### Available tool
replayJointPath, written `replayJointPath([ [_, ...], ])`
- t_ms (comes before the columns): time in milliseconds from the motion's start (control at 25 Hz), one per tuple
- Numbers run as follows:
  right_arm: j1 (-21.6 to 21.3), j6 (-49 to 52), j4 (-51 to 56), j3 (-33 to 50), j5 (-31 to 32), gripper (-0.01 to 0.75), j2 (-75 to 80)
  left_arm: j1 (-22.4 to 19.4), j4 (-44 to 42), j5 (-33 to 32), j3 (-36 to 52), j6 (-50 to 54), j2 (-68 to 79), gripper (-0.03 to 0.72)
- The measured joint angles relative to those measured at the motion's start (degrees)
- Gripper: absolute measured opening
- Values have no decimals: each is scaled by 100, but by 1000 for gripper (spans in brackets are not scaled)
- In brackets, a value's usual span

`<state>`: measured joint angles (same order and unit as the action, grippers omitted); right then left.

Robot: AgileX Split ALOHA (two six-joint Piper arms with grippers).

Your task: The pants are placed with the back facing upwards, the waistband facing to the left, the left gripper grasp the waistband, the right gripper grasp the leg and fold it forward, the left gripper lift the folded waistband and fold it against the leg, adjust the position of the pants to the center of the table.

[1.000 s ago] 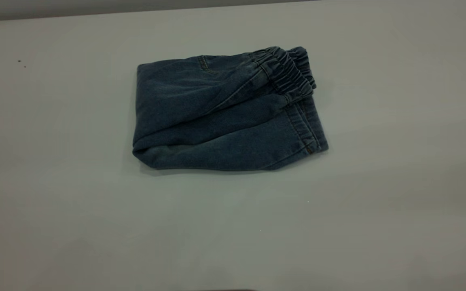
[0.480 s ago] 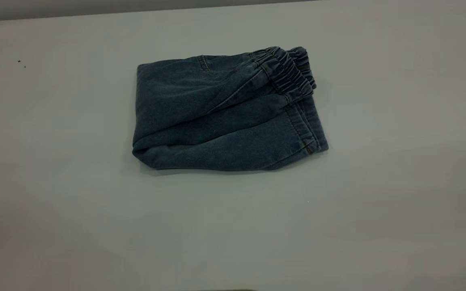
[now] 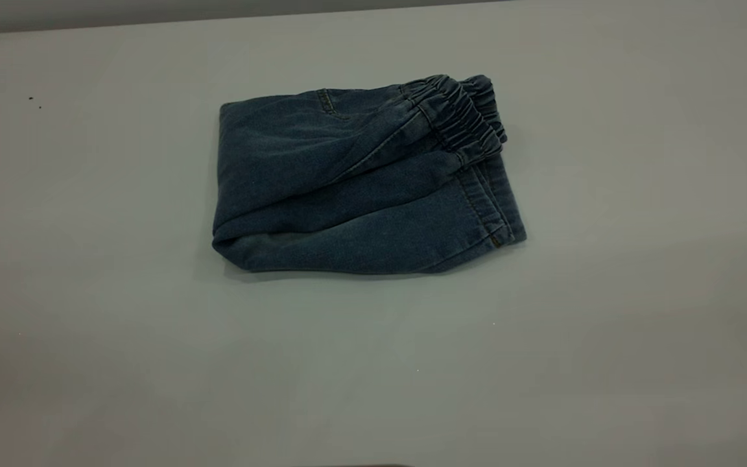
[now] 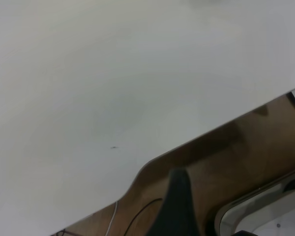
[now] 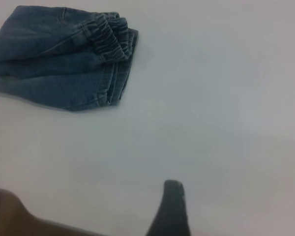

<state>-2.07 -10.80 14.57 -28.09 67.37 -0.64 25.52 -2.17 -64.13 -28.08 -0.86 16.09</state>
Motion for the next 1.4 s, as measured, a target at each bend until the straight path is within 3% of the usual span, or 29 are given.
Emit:
replayJointPath([
  [360, 0, 0, 0, 0, 0, 549, 0, -75, 18, 19, 0, -11, -24, 584],
  [680, -84, 0, 5, 0, 0, 549, 0, -1953, 1, 12, 0, -16, -1290, 584],
  [840, -220, 0, 5, 0, 0, 549, 0, -2441, 1, -45, 0, -16, -1706, 584],
  [1400, -238, 17, -239, 0, -67, 549, 0, -2576, 1, -64, 0, -11, -1717, 584],
])
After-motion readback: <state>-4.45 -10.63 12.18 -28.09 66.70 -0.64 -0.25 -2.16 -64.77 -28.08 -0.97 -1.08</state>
